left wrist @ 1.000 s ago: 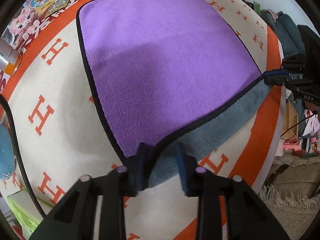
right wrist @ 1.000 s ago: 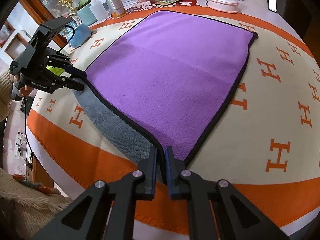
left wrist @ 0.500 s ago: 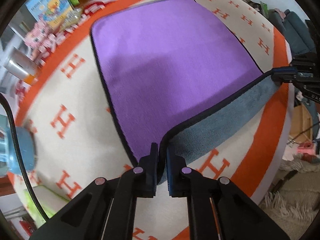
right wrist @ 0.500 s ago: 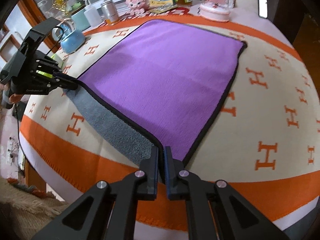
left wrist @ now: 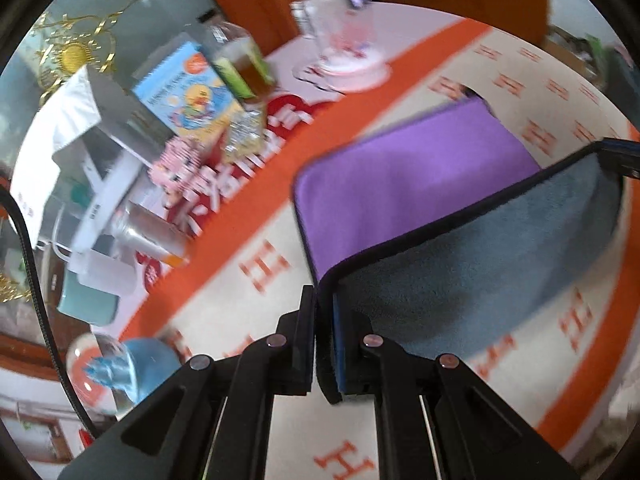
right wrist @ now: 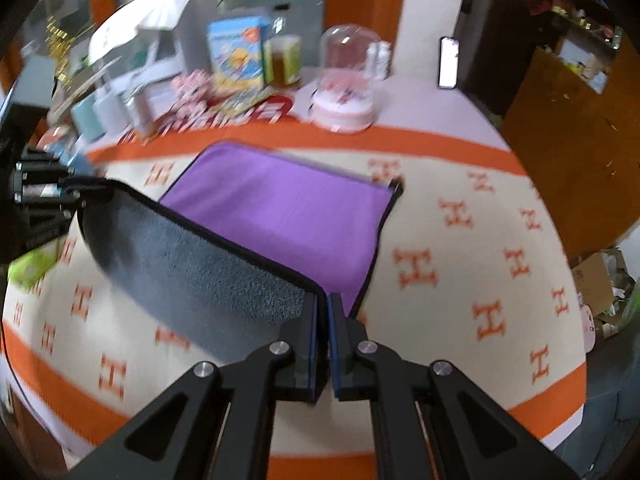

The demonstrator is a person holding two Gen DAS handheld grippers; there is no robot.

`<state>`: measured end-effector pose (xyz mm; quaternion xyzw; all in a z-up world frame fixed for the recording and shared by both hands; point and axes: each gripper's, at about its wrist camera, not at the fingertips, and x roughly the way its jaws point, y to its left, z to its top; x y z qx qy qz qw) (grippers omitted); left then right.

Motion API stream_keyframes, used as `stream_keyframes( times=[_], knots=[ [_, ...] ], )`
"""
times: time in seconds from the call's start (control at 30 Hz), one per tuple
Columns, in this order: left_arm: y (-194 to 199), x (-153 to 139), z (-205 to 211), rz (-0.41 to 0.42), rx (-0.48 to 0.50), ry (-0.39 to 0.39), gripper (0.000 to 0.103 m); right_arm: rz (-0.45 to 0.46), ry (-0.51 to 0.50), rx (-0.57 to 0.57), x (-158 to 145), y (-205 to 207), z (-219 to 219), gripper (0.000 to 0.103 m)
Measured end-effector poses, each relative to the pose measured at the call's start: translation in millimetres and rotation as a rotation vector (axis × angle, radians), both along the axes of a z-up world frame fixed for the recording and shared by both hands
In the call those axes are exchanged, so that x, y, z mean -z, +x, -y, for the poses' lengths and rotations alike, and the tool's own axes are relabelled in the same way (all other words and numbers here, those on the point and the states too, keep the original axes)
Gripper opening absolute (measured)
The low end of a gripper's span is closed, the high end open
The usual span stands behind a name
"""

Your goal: Fold towel

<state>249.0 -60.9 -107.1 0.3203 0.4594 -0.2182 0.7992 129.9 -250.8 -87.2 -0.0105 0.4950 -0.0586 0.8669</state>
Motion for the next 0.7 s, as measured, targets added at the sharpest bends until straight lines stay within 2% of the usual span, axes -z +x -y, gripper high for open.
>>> stream_keyframes(
  times=[0.1, 0.2, 0.4, 0.7],
  knots=[
    [29.4, 4.5, 11.2, 0.043, -0.042, 0.016, 0.006, 0.020, -0.023, 0.025, -2.0, 29.7, 9.8, 0.005],
    [54.7, 11.7, 22.1, 0.053, -0.091, 0.028, 0.006, 0.018, -0.026, 0.056, 5.6, 60.1, 21.2, 0.005],
    [97.4, 38.8, 43.0, 0.026, -0.146, 0.045, 0.007, -0.029, -0.024, 0.095, 33.3, 105.3, 41.4, 0.005],
    [130.1, 78.6, 59.3, -0.017, -0.189, 0.083, 0.008, -0.082, -0.021, 0.098, 65.1, 137.9, 52.8, 0.005]
  ],
)
